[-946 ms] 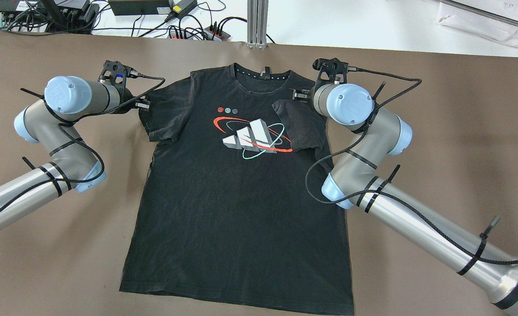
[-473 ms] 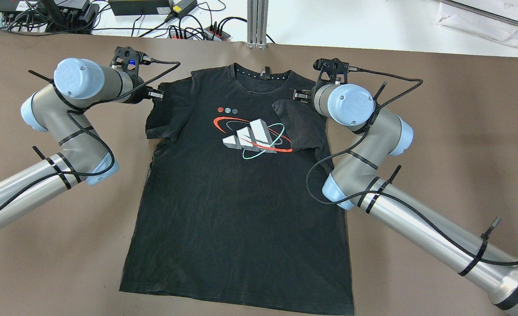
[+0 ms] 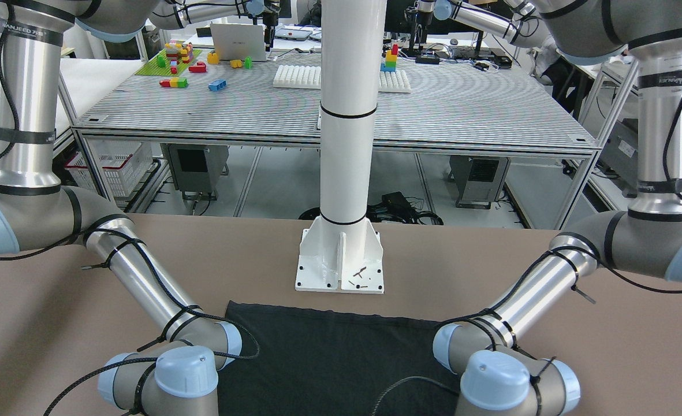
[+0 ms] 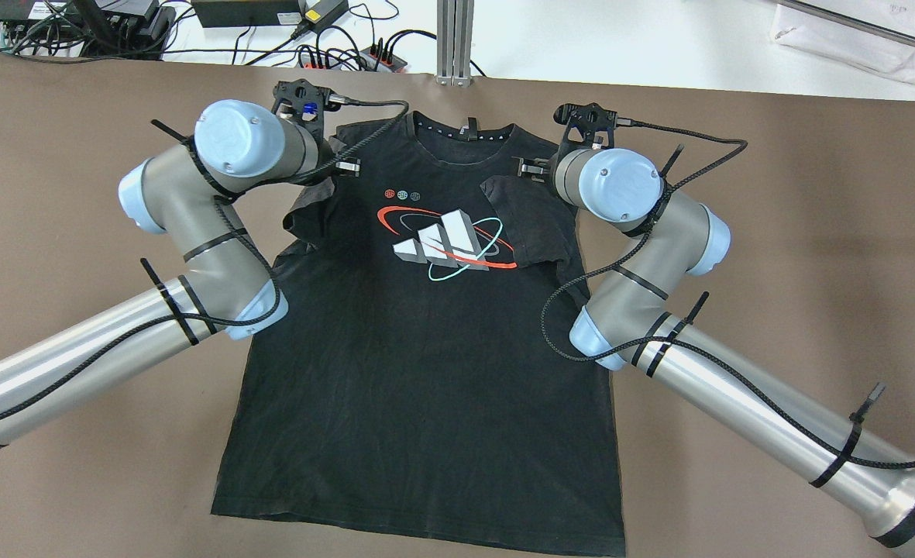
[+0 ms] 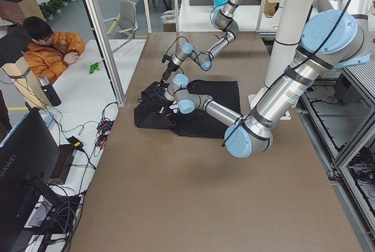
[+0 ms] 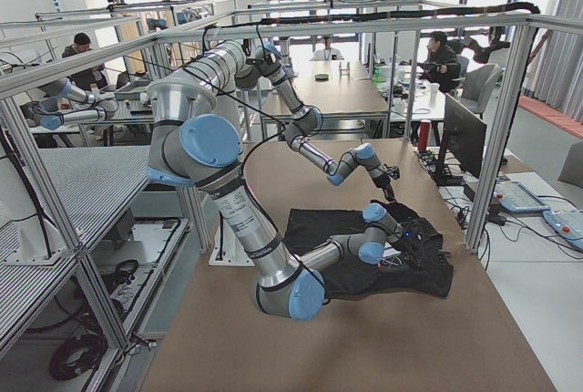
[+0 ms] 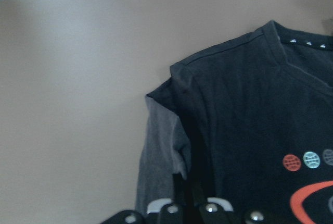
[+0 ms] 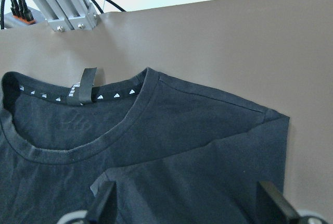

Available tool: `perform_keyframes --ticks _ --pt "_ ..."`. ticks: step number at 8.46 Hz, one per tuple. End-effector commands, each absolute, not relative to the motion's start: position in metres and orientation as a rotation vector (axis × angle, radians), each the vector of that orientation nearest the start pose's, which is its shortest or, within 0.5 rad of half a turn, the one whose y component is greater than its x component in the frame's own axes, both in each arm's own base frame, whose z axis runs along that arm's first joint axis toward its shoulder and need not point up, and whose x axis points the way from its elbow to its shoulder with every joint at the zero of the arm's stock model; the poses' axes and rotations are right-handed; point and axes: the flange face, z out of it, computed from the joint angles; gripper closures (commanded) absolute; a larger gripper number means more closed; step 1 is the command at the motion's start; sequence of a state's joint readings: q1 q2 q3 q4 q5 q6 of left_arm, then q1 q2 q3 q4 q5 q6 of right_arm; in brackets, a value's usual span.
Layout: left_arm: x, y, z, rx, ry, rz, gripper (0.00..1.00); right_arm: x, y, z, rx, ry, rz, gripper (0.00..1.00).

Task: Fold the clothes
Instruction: 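Grasp the sleeve nearest the left gripper and fold it inward over the shirt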

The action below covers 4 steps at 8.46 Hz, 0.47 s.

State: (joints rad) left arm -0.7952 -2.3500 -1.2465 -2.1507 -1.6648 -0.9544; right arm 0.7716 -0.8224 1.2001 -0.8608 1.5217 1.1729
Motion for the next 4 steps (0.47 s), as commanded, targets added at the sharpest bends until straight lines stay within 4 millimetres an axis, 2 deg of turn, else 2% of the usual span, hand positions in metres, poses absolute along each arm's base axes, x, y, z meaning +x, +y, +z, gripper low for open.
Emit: perform_keyframes --ticks 1,4 --pt "0.5149 -0.6431 0.2331 0.602 0.811 -0.146 1.00 -0.4684 -0.6485 0.2899 0.640 -0.883 0.361 0.06" --pt "0.5171 -0.6421 0.2284 0.605 0.815 -0.146 1.00 -0.4687 -0.6487 0.2907 0.639 -0.882 0.361 0.06"
